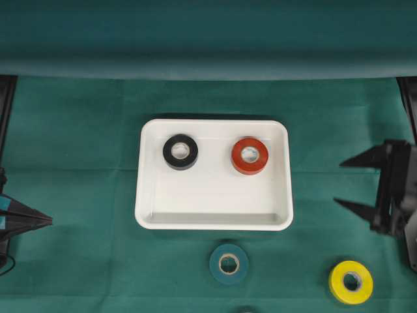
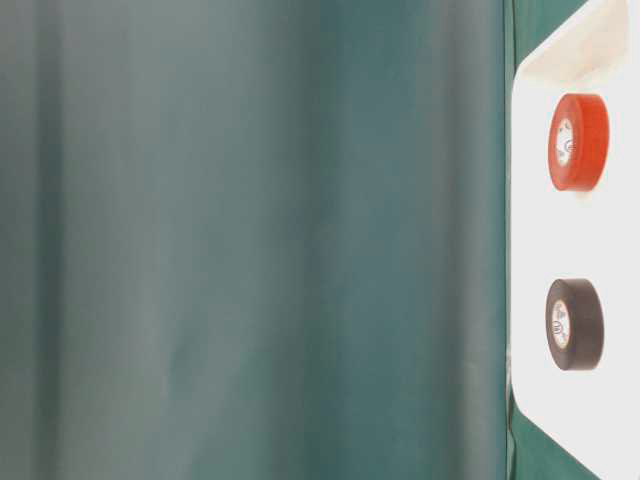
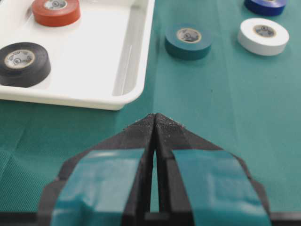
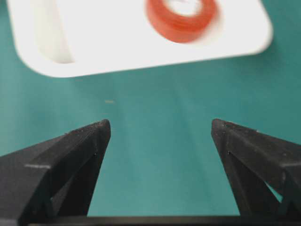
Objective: Put the tape into the white case with the right arm.
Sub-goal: 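Withdraw the right gripper to the right edge of the table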
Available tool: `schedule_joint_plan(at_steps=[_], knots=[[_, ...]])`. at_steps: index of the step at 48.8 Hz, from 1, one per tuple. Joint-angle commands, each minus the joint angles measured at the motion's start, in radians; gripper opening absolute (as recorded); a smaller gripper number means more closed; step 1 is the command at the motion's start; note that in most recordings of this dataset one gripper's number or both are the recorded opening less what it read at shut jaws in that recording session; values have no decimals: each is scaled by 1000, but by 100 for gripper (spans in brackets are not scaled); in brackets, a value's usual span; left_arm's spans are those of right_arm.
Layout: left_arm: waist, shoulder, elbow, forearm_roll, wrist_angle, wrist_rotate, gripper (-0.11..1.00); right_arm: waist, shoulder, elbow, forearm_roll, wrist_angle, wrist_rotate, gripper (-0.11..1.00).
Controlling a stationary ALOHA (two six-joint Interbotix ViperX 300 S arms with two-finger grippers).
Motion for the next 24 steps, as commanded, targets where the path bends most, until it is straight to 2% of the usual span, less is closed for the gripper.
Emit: schedule_joint_plan(at_steps=[1,14,19,24], knots=[[0,8,-12,-2,-12,0,0,64,-20,-3,3,-8,5,71],[0,8,-12,-2,-12,0,0,287,-84,38,-3,-11,11,71],[0,8,-12,-2,-12,0,0,328,-86,55,-5,-11,11,71],[0,8,-12,-2,-12,0,0,336,-84,58,-5,-11,11,69]])
